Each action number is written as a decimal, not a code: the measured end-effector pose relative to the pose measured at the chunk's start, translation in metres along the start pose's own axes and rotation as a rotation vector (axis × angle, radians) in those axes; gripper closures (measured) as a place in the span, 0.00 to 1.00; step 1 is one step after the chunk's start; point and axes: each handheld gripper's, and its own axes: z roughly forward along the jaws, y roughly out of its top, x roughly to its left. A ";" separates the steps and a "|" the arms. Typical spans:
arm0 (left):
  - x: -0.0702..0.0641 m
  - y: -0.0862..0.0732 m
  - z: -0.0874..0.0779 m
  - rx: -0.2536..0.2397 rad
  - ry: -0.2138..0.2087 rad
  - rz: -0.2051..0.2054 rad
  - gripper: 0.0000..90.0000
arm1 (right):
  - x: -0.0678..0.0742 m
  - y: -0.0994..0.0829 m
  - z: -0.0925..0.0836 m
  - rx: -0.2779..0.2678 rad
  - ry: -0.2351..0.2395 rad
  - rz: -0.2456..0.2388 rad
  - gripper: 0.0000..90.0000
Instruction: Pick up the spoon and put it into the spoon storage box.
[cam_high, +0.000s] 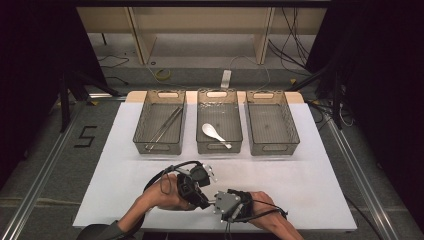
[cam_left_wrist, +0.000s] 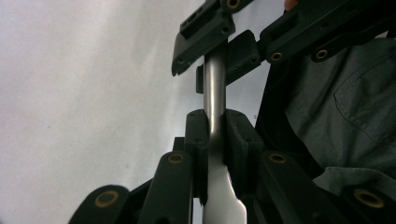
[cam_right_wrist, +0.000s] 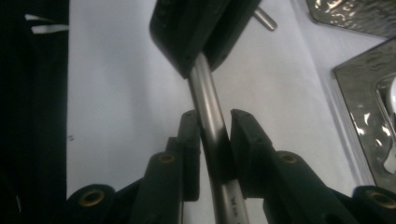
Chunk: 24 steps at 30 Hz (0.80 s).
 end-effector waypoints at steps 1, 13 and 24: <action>0.000 0.000 -0.001 -0.006 -0.005 0.001 0.88 | 0.001 0.000 0.000 0.004 0.004 -0.005 0.86; -0.002 0.001 -0.012 -0.042 0.044 -0.020 0.73 | 0.004 0.000 0.002 -0.005 0.040 -0.022 0.93; 0.010 -0.012 -0.052 -0.348 0.232 -0.103 0.34 | -0.010 -0.013 -0.002 0.043 -0.008 0.024 0.94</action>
